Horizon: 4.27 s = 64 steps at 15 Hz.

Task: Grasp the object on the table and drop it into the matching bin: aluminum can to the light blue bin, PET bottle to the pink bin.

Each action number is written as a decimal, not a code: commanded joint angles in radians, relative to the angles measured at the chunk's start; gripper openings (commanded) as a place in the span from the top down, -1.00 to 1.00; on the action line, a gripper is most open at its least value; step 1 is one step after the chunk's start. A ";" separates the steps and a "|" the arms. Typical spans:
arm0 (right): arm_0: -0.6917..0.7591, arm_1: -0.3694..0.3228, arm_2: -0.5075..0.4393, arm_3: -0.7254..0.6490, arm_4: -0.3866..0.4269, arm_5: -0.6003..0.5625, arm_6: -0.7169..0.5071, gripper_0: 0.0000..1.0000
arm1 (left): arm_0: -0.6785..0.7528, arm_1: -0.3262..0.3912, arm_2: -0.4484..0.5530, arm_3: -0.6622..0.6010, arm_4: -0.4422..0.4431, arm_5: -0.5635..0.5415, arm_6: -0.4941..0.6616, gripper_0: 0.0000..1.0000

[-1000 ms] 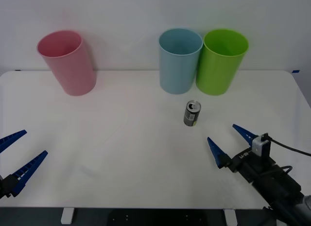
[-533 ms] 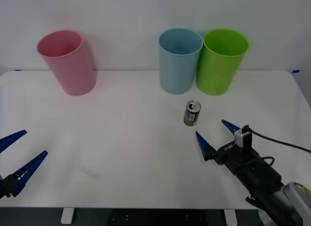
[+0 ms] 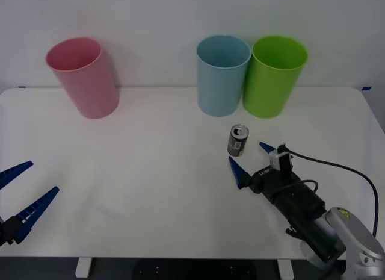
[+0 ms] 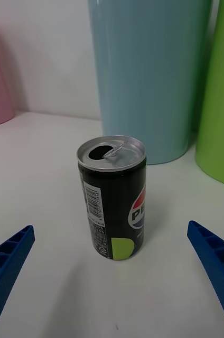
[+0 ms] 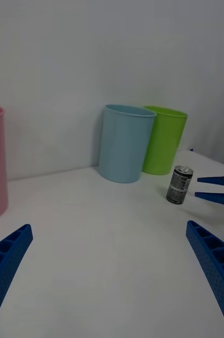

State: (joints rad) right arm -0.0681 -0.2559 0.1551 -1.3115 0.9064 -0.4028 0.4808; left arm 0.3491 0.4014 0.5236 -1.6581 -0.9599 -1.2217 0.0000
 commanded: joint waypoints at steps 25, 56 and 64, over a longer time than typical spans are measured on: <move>-0.260 0.113 -0.023 0.291 0.046 0.118 0.045 -0.45 | 0.000 0.000 0.000 0.000 0.000 0.000 0.000 -1.00; -0.015 -0.115 0.004 -0.442 0.224 0.062 -0.619 1.00 | 0.000 0.000 0.000 0.000 0.000 0.000 0.000 -1.00; -0.328 -0.146 0.004 -0.253 0.243 0.056 -0.671 1.00 | 0.000 0.000 0.000 0.000 0.000 0.000 0.000 -1.00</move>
State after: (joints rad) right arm -0.3668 -0.4016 0.1592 -1.5948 1.1473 -0.3466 -0.1878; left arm 0.3491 0.4014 0.5236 -1.6581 -0.9599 -1.2217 0.0000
